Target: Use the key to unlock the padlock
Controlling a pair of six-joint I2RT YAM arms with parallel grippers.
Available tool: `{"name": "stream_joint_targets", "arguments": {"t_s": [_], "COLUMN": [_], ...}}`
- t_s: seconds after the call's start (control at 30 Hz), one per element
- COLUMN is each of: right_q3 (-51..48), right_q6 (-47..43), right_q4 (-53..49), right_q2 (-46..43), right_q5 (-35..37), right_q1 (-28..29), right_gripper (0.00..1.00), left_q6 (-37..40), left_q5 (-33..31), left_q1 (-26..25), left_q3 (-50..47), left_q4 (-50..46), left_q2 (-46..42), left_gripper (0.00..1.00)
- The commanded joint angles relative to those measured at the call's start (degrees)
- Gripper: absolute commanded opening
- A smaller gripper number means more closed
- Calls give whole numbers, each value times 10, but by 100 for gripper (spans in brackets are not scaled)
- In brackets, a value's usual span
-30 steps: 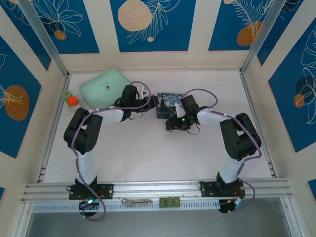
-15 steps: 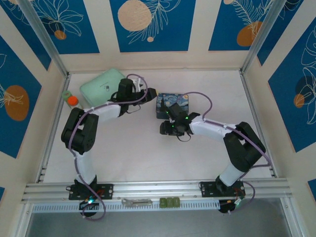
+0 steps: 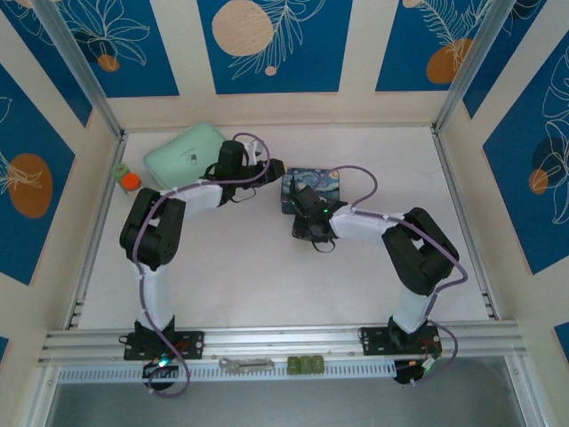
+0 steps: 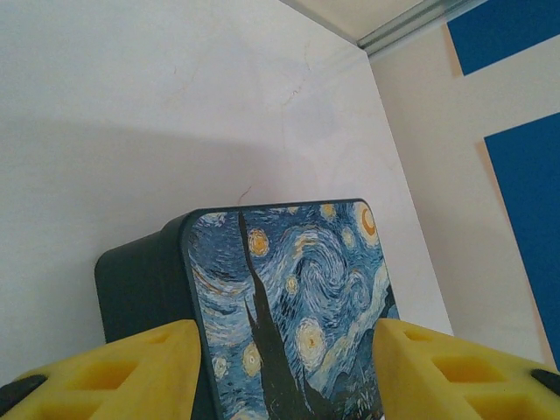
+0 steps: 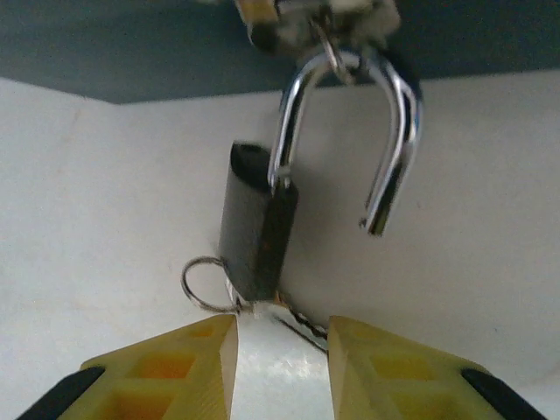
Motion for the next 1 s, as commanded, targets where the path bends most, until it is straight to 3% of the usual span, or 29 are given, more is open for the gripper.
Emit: {"name": "stream_joint_targets", "arguments": {"t_s": [0.0,0.1,0.27,0.73,0.8,0.97], "right_q3": [-3,-15,-21,-83,-75,-20], "right_q6": [13,6,8,0,-11,31], "right_q4": [39,73,70,94,80,-18], "right_q2": [-2,-10,-42,-100,-100,-75], "right_q5": [-4,-38,-55,-104,-99,-1], "right_q1": [-20,-35,-56,-107,-94,-20], "right_gripper": [33,33,45,36,37,43], "left_q6": [9,10,9,8,10,3], "left_q5": [3,4,5,4,4,10], "left_q1": [6,7,10,13,14,29], "left_q3": [-8,-13,-24,-29,-34,-62], "left_q4": [3,4,6,7,8,20], "left_q2": [-4,-8,-14,-11,-18,-44], "left_gripper": [55,55,55,55,55,55]}}
